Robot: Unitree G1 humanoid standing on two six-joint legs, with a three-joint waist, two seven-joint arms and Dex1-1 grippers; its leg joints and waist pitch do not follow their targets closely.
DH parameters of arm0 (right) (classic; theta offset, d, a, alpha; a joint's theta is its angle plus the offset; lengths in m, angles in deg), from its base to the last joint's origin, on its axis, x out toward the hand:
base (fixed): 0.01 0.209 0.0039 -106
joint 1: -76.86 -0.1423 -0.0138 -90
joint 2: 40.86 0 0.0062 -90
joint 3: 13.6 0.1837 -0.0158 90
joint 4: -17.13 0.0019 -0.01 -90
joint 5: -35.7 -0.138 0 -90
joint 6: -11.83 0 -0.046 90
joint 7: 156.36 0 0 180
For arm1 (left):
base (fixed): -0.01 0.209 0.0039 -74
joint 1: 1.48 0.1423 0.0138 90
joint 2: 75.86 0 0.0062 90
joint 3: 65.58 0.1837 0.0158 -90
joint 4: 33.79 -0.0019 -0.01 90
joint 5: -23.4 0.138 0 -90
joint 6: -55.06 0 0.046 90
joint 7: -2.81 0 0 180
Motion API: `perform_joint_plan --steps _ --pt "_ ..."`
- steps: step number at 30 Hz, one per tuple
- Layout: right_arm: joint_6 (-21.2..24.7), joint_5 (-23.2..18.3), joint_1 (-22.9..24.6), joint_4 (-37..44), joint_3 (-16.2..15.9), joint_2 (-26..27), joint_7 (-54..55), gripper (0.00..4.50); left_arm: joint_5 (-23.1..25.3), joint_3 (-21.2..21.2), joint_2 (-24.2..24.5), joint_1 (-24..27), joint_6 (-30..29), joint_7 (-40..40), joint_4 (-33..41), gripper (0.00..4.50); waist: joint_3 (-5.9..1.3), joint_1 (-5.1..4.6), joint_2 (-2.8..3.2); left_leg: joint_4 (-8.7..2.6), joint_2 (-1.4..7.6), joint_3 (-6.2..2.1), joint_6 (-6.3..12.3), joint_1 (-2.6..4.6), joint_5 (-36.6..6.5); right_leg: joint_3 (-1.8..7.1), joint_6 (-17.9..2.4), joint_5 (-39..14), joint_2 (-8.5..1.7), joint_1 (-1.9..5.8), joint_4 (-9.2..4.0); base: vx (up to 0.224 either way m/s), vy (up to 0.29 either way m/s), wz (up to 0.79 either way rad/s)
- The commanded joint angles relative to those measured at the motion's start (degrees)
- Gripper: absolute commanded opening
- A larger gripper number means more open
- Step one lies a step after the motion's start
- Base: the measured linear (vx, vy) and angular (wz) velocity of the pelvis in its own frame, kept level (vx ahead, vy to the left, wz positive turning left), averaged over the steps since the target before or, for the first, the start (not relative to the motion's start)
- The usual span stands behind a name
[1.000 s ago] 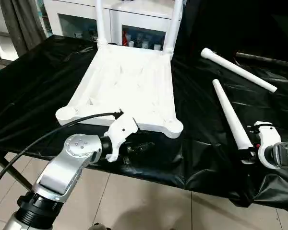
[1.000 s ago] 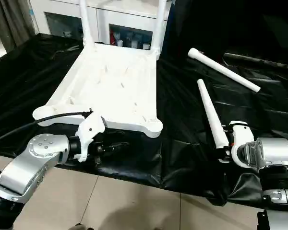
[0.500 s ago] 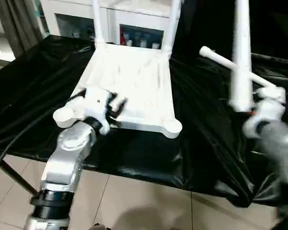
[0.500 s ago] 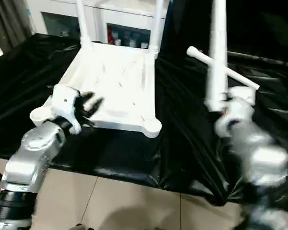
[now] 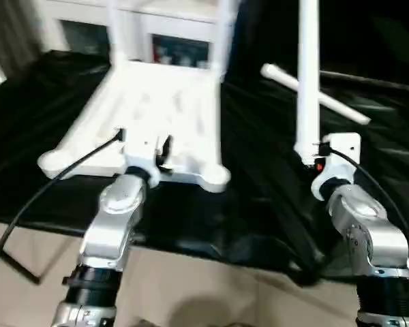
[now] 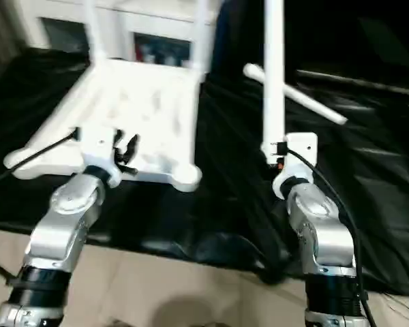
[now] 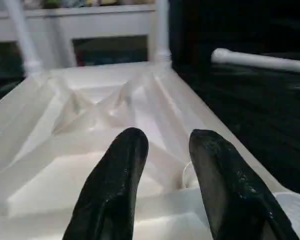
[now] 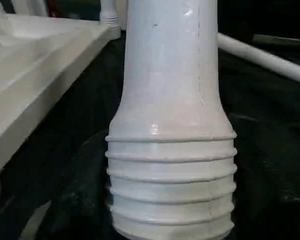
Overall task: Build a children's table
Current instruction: Pick table leg
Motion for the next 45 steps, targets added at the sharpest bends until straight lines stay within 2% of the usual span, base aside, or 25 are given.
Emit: perform_joint_plan --steps 1,4,7,9,12,14,15,16,17,19,21,23,24,25,27,29,30,31,32,33,36,38,39,41,45 --pt "-0.98 0.53 -0.51 0.19 0.47 -1.15 0.1 2.74 -1.22 0.69 -0.88 -0.36 -0.33 1.71 1.56 1.89 -4.23 -0.37 1.38 -7.15 10.6 -6.86 28.08 5.08 33.38 7.3 0.82 -5.87 -6.74 -4.86 3.07 -0.036 -0.176 -0.11" --pt "-1.87 0.83 -0.58 -0.22 0.45 -0.89 0.22 2.74 -0.75 1.73 -0.93 0.14 0.06 2.65 2.52 1.89 -5.28 2.3 -3.36 -1.38 -2.89 0.88 13.83 -3.32 11.91 12.38 0.9 6.62 -11.05 5.7 -7.79 -0.082 -0.192 -0.13" --pt "-1.92 0.63 -0.27 0.21 0.31 -0.6 0.0 2.74 -0.66 2.49 -0.84 1.51 0.01 2.83 3.44 1.89 -3.45 3.52 -3.11 -5.63 -1.13 1.03 -3.2 -0.14 -3.61 10.72 14.6 -29.29 -8.4 4.84 -10.8 -0.097 -0.225 -0.1" --pt "-1.87 0.64 -0.14 0.4 0.23 -0.49 -0.01 2.74 -0.85 2.33 -0.99 1.72 -0.02 2.65 3.53 1.89 -2.84 3.04 -2.85 -5.7 -1.04 1.57 -4.8 0.84 -7.73 10.34 13.58 -42.96 -7.93 4.24 -12.34 -0.093 -0.12 -0.12" --pt "-1.9 0.54 0.35 0.66 -0.09 -0.56 0.24 2.74 -0.86 3.15 -0.81 2.38 0.19 3.73 4.45 1.89 -1.12 0.82 -1.34 -7.18 -0.38 1.33 -4.31 5.79 -22.14 3.73 5.86 -50.86 -5.38 3.67 -15.27 -0.068 -0.02 -0.15" --pt "-2.03 0.49 0.38 0.56 -0.12 -0.61 0.24 2.74 -0.8 3.24 -0.84 2.39 0.13 3.97 4.5 1.89 -0.9 -0.56 1.13 -12.05 3.72 -1.22 -3.44 5.77 -35.79 1.14 3.06 -33.37 -4.72 7.64 -10.81 -0.029 0.07 -0.24" --pt "-2.1 0.52 0.38 0.44 -0.1 -0.65 0.31 2.74 -0.68 3.42 -0.91 2.55 0.19 4.21 4.77 1.89 -0.83 0.04 2.59 -16.91 6.21 -1.82 -2.6 5.34 -44.03 1.97 -0.19 -15.9 -4.99 10.33 -2.64 -0.013 0.067 -0.26" --pt "-2.17 0.55 0.28 0.23 -0.06 -0.68 0.36 2.74 -0.54 3.69 -0.93 2.71 0.24 4.35 5.03 1.89 0.38 0.43 1.23 -19.07 7.64 -1.55 -2.31 6.29 -48.08 3.5 0.02 -14.12 -5.24 9.9 -0.32 -0.013 0.067 -0.26" --pt "-2.24 0.62 0.12 -0.01 0.02 -0.68 0.31 2.74 -0.39 4.14 -0.83 2.94 0.2 4.35 5.35 1.89 0.4 0.58 0.44 -18.42 7.85 -1.17 -2.26 7.04 -48.04 4.85 0.46 -17.2 -6.03 9.83 -0.57 0.0 0.0 0.0" --pt "-2.32 0.78 -0.08 -0.32 0.04 -0.68 0.24 2.74 -0.4 4.63 -0.73 3.22 0.06 4.51 5.65 1.89 0.38 1.35 -3.58 0.33 -1.18 3.88 -3.57 10.69 -22.03 7.75 3.85 -67.37 -10.29 4.36 -18.05 0.071 -0.053 -0.05" --pt "-2.54 0.96 -0.4 -0.89 -0.04 -0.73 0.07 2.74 -0.22 4.93 -0.74 3.23 0.12 4.39 5.5 1.89 -1.35 3.95 -3.1 -1.27 -0.3 1.37 -0.31 2.46 -6.41 12.87 1.1 -59.92 -13.64 13.55 -15.6 0.135 0.011 -0.11" --pt "-2.62 0.98 -0.46 -1.02 -0.08 -0.74 0.05 2.74 -0.2 4.89 -0.76 3.17 0.15 4.38 5.42 1.89 -2.22 4.19 -1.89 -5.89 -0.34 1.17 1.25 3.67 -2.2 10.99 -5.29 -39.35 -10.06 14.14 -14.14 0.121 0.026 0.08" --pt "-2.64 0.99 -0.48 -1.07 -0.12 -0.75 0.05 2.74 -0.19 4.84 -0.77 3.13 0.16 4.39 5.35 1.89 -2.13 2.55 -0.54 -10.1 0.46 0.01 1.97 4.82 -0.93 7.59 -6.86 -24.84 -5.96 12.6 -11.74 0.13 0.017 0.08" --pt "-2.62 1.0 -0.48 -1.07 -0.2 -0.77 0.06 2.74 -0.16 4.78 -0.74 3.1 0.12 4.45 5.3 1.89 -3.37 0.35 1.07 -12.03 3.05 -4.09 5.27 12.06 -0.28 5.1 -6.3 -13.45 -3.87 7.72 -7.54 0.13 0.017 0.08" --pt "-2.63 0.93 -0.46 -1.05 -0.23 -0.75 0.08 2.74 -0.21 4.62 -0.76 3.01 0.13 4.46 5.19 1.89 -3.78 -1.89 0.44 -12.65 7.97 -9.04 15.44 18.29 -4.87 5.39 -0.67 -7.94 -5.43 0.62 -1.47 0.213 -0.011 0.07" --pt "-2.71 0.97 -0.44 -1.07 -0.27 -0.84 0.14 2.74 -0.11 4.58 -0.76 2.93 0.13 4.43 5.1 1.89 -3.52 -2.28 -0.42 -11.96 6.7 -7.44 22.69 17.13 4.33 6.59 3.24 -2.05 -7.13 -2.42 -0.62 0.211 -0.036 0.01" --pt "-2.7 0.95 -0.39 -1.07 -0.23 -0.89 0.17 2.74 -0.13 4.56 -0.84 2.85 0.13 4.39 5.02 1.89 -3.68 -1.78 -2.45 -9.77 0.68 -2.88 18.98 14.41 4.65 8.43 -0.43 4.16 -8.01 0.23 -5.97 0.192 -0.066 0.01" --pt "-2.62 1.04 -0.19 -1.0 -0.22 -1.01 0.11 2.74 -0.18 4.62 -0.92 2.69 0.18 4.21 4.75 1.89 -4.13 0.7 -5.86 -4.67 -7.27 1.63 14.61 5.64 -4.48 14.96 -4.27 -5.68 -9.29 11.08 -10.47 0.192 -0.066 0.01" --pt "-2.62 1.12 -0.03 -0.93 -0.22 -1.08 -0.03 2.74 -0.22 4.7 -0.92 2.6 0.25 4.07 4.54 1.89 -3.98 2.59 -5.13 1.95 -6.99 -0.26 10.06 1.94 -5.84 19.82 -15.12 -8.97 -14.29 14.62 -12.51 0.205 -0.034 0.16" --pt "-2.62 1.12 -0.03 -0.93 -0.22 -1.08 -0.03 2.74 -0.22 4.7 -0.92 2.6 0.25 4.07 4.54 1.89 -4.05 2.75 -5.24 3.35 -6.14 -1.18 7.11 -0.33 -3.15 19.38 -17.93 -6.14 -13.65 16.14 -11.34 0.221 -0.006 0.16" --pt "-2.71 1.35 0.31 -0.89 -0.35 -1.39 -0.34 2.74 -0.21 4.75 -0.95 2.51 0.24 3.89 4.34 1.89 -2.99 2.75 -2.61 1.23 -2.6 -2.67 1.04 -2.96 7.93 13.61 -21.95 3.06 -12.64 14.59 -12.42 0.213 -0.016 0.02" --pt "-2.78 1.4 0.42 -0.9 -0.39 -1.51 -0.41 2.74 -0.17 4.73 -0.97 2.49 0.21 3.87 4.31 1.89 -2.16 2.25 1.01 -7.52 -0.79 -2.17 4.34 0.22 11.3 7.62 -14.21 -12.91 -6.67 12.79 -13.74 0.201 0.013 -0.02" --pt "-2.83 1.47 0.48 -0.91 -0.47 -1.61 -0.43 2.74 -0.12 4.63 -0.99 2.45 0.21 3.85 4.2 1.89 -1.55 -0.27 3.43 -11.39 1.73 -5.58 3.83 3.86 -4.39 3.5 -7.24 -15.57 -1.49 10.54 -8.06 0.192 0.091 -0.04" --pt "-2.95 1.77 0.67 -1.0 -0.89 -1.93 -0.42 2.74 0.08 4.13 -1.09 2.13 0.26 3.82 3.55 1.89 -3.95 -1.55 2.99 -11.95 6.08 -11.01 14.83 10.59 -20.22 5.91 2.39 -10.14 -2.89 3.48 0.43 0.196 0.073 -0.06" --pt "-3.11 2.08 0.72 -1.19 -1.53 -1.93 -0.43 2.74 -0.57 2.63 -2.21 1.85 0.56 2.3 2.83 1.89 -3.28 -2.2 -0.22 -11.81 4.86 -6.8 24.28 9.32 -3.2 7.95 5.16 2.43 -4.85 -0.22 -0.42 0.182 -0.018 0.03"
